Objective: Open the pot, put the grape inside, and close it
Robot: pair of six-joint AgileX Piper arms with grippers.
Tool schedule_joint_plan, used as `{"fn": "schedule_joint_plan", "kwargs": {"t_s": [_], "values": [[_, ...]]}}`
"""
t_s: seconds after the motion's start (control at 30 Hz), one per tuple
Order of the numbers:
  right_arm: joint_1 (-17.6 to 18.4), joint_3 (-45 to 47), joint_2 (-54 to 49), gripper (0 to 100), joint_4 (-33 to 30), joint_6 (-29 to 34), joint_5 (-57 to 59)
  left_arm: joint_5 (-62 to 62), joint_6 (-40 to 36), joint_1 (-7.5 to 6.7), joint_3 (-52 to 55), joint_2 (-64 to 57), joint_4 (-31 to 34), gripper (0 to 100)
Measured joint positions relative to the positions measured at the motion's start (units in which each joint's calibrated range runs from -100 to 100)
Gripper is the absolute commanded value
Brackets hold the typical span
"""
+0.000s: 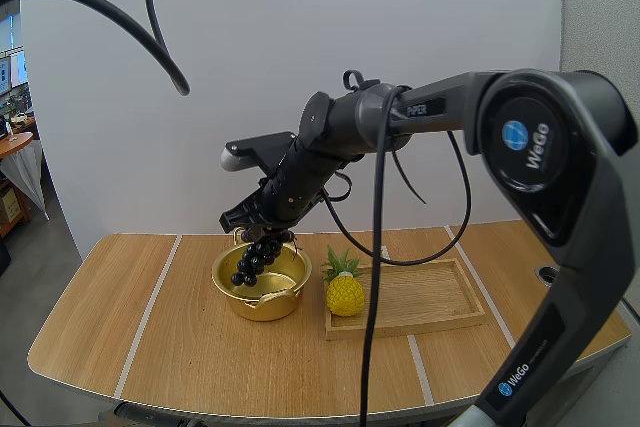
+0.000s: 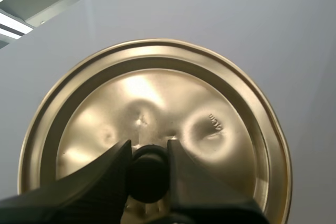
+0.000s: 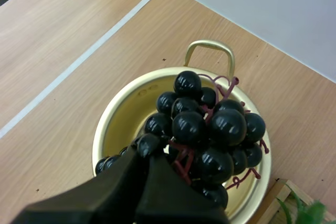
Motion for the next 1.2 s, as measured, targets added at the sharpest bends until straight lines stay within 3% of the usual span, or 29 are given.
{"fn": "schedule_joint_plan", "kwargs": {"t_s": [0.67,0.97,1.2], "values": [[1.99,0.0,7.43,0,-0.5,0.0,-2.05,0.0,0.0,0.0,0.0,0.0,0.0,0],[1.99,0.0,10.2,0,-7.71,3.36,-0.89,0.0,0.0,0.0,0.0,0.0,0.0,0],[1.99,0.0,11.45,0,-9.91,5.1,-2.94,0.0,0.0,0.0,0.0,0.0,0.0,0]]}}
